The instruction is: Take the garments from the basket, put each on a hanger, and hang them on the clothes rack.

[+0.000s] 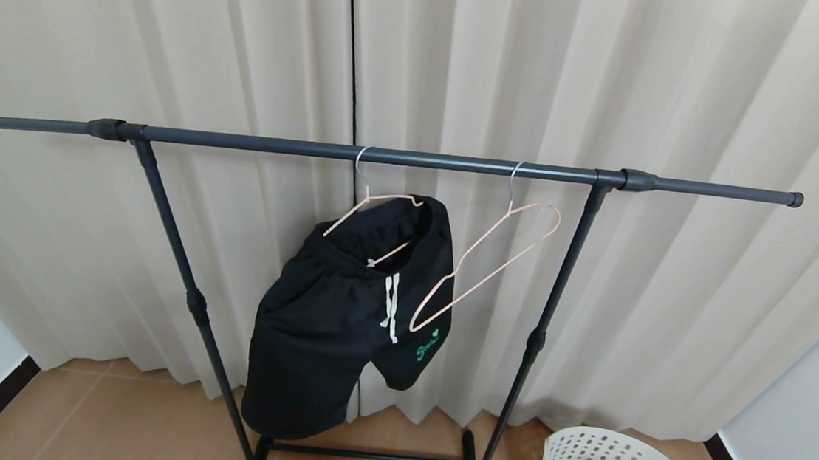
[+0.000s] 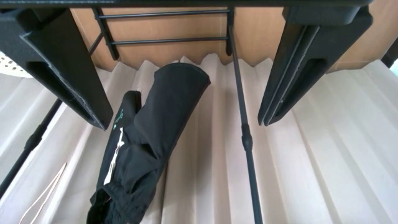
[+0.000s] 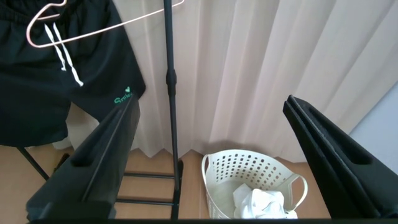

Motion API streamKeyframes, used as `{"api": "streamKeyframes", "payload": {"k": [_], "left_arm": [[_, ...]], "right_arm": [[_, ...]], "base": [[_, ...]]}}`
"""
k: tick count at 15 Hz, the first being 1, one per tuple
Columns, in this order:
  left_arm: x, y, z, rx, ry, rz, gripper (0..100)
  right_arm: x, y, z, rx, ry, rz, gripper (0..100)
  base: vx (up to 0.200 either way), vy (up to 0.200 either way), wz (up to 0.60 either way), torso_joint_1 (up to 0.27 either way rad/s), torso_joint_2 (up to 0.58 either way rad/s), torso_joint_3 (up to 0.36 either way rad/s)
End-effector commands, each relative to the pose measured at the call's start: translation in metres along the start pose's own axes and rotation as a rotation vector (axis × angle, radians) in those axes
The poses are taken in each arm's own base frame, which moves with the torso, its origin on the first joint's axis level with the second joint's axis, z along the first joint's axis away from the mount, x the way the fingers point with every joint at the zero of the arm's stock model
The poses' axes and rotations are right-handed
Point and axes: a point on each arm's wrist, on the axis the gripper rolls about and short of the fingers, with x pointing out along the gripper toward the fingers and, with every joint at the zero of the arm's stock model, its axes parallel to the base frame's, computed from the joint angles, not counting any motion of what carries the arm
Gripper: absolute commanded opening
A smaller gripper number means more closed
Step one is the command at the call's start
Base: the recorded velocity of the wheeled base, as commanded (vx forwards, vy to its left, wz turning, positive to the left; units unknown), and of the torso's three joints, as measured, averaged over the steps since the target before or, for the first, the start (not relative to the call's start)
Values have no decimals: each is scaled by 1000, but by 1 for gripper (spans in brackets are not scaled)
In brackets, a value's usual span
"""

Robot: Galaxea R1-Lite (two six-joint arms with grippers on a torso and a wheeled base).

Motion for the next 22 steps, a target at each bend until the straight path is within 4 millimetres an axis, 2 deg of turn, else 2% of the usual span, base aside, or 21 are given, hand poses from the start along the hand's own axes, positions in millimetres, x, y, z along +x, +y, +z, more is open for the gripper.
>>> {"api": "streamKeyframes", "payload": {"k": [1,15,22], "left_arm": [[0,0,0,0,2,0,100],[0,0,0,0,0,1,100],[0,0,0,0,0,1,100]], "right_arm": [[0,0,0,0,1,1,100],[0,0,0,1,-1,1,100],[0,0,0,3,-1,1,100]], "base": [[0,0,0,-149,344,203],[0,0,0,-151,370,218],[0,0,0,-194,537,338]]}}
